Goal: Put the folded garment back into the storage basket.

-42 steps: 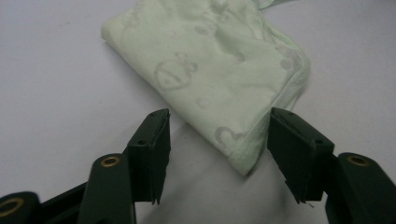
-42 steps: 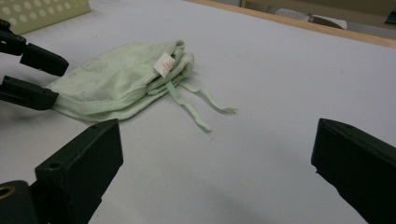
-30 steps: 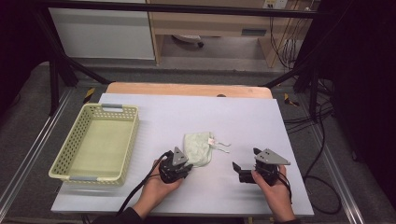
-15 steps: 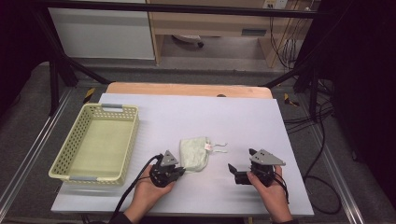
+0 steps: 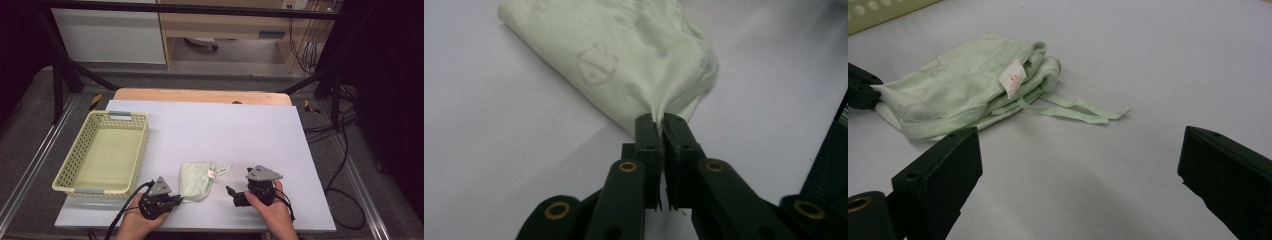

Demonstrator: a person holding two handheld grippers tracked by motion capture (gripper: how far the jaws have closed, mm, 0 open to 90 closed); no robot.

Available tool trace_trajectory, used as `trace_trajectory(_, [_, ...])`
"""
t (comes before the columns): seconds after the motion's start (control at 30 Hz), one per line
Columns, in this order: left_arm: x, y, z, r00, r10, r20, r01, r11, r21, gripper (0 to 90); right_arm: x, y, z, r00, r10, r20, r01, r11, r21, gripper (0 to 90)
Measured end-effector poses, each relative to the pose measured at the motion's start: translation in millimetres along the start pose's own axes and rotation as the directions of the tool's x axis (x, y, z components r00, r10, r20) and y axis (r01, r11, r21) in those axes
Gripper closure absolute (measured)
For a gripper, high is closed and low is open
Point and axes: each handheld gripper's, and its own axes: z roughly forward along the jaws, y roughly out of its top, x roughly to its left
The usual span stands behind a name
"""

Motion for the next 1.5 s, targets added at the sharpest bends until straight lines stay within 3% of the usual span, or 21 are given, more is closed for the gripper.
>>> trace_trajectory(0.13, [-7.0,-6.3,-10.0,0.9990,-0.004,-0.044,0.003,0.9993,-0.039,64.0,16.8,2.3,3.5,0.9991,-0.033,-0.027,0.033,0.999,0.019,4.7])
trace_trajectory(0.17, [-7.3,-4.5,-13.4,0.9982,-0.003,-0.060,-0.001,0.9982,-0.060,54.8,22.4,2.9,3.6,0.9985,-0.045,-0.031,0.045,0.999,0.010,6.9])
trace_trajectory(0.2, [-6.4,-2.6,-16.1,0.9968,-0.004,-0.080,-0.003,0.9968,-0.079,54.8,22.4,2.9,3.6,0.9985,-0.045,-0.031,0.045,0.999,0.010,6.9])
trace_trajectory(0.23, [-4.7,-0.9,-17.8,0.9959,-0.010,-0.089,0.001,0.9952,-0.098,48.9,26.8,3.2,4.5,0.9976,-0.049,-0.050,0.049,0.999,0.012,8.3])
trace_trajectory(0.37, [3.1,4.1,-18.8,0.9926,-0.057,-0.107,0.041,0.9892,-0.140,39.8,32.9,1.7,7.7,0.9950,-0.047,-0.088,0.050,0.998,0.029,11.3])
trace_trajectory(0.53, [2.7,5.1,-16.2,0.9885,-0.050,-0.143,0.028,0.9874,-0.156,25.3,46.9,-0.2,14.9,0.9851,-0.073,-0.156,0.083,0.995,0.055,18.6])
trace_trajectory(0.73, [4.5,4.9,-12.0,0.9855,-0.075,-0.152,0.055,0.9895,-0.133,19.5,56.8,-2.2,21.8,0.9769,-0.103,-0.187,0.120,0.989,0.081,26.7])
trace_trajectory(0.83, [6.5,5.3,-11.4,0.9833,-0.083,-0.162,0.061,0.9890,-0.135,20.7,58.1,-2.9,27.1,0.9720,-0.109,-0.208,0.130,0.988,0.087,34.5])
trace_trajectory(1.0, [10.0,6.0,-9.1,0.9808,-0.090,-0.173,0.068,0.9895,-0.128,21.0,57.8,-1.5,33.8,0.9703,-0.108,-0.216,0.130,0.987,0.090,39.9])
trace_trajectory(1.07, [10.6,6.4,-10.7,0.9796,-0.089,-0.180,0.065,0.9892,-0.132,21.5,58.5,-0.2,38.4,0.9707,-0.103,-0.217,0.126,0.988,0.092,40.1])
trace_trajectory(1.1, [13.0,7.0,-11.8,0.9806,-0.060,-0.187,0.036,0.9913,-0.126,21.6,60.9,0.3,43.5,0.9703,-0.099,-0.221,0.124,0.987,0.101,38.2])
trace_trajectory(1.27, [13.8,7.4,-12.2,0.9809,-0.059,-0.185,0.036,0.9912,-0.128,21.8,67.5,2.3,53.8,0.9695,-0.092,-0.227,0.120,0.986,0.115,26.0])
trace_trajectory(1.37, [15.2,7.8,-11.4,0.9811,-0.057,-0.185,0.034,0.9914,-0.126,21.8,73.8,4.3,57.5,0.9657,-0.118,-0.231,0.145,0.984,0.104,27.3])
trace_trajectory(1.5, [15.5,7.9,-11.6,0.9809,-0.060,-0.185,0.038,0.9918,-0.122,21.7,82.0,4.5,59.3,0.9615,-0.186,-0.203,0.208,0.974,0.093,36.6])
